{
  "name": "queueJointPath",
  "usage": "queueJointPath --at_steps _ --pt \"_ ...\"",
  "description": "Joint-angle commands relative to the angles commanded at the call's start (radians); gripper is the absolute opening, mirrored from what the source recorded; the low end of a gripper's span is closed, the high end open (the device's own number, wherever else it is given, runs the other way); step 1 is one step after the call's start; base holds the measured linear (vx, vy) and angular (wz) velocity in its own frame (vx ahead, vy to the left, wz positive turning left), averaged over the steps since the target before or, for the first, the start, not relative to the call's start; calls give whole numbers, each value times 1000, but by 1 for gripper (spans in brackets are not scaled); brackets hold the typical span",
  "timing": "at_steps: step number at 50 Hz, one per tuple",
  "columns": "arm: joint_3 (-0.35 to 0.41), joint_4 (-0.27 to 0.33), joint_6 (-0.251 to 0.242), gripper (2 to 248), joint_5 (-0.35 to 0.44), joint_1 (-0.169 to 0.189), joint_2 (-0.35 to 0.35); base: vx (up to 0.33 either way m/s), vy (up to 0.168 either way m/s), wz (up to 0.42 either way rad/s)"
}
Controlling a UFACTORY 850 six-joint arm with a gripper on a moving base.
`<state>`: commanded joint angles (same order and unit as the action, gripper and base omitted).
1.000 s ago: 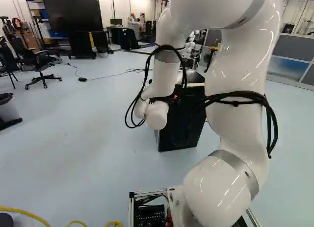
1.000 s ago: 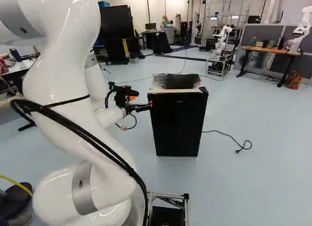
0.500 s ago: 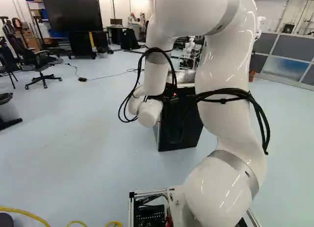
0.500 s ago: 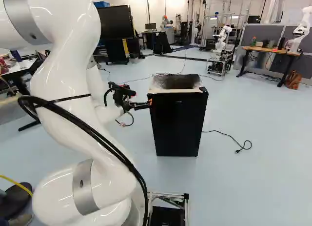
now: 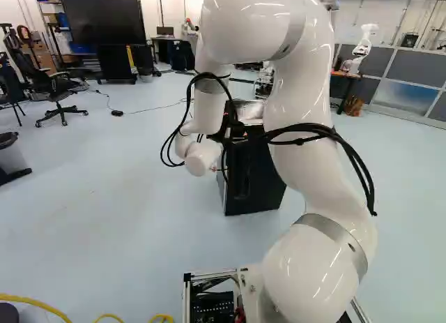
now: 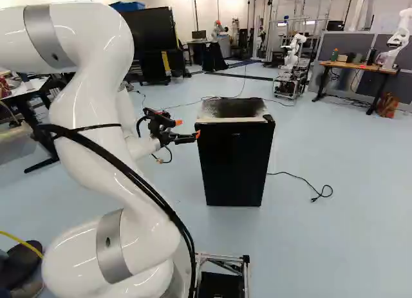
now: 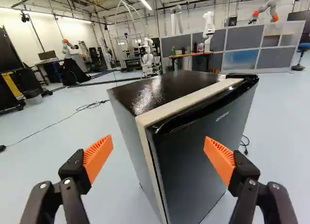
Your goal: Grab a drink from the fridge
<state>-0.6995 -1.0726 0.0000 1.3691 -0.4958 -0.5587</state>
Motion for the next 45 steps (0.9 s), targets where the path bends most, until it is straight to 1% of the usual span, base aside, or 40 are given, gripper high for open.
queueJointPath --at_steps 12,19,27,35,38,45 --pt "-83 -58 0 247 0 9 -83 0 0 0" --pt "-116 -93 0 247 0 16 -121 0 0 0" --pt "-130 -130 0 247 0 18 -137 0 0 0" --pt "-132 -141 0 247 0 19 -140 0 0 0" --pt "-132 -142 -11 247 0 19 -140 0 0 0" --pt "-132 -143 -62 247 0 19 -140 0 0 0"
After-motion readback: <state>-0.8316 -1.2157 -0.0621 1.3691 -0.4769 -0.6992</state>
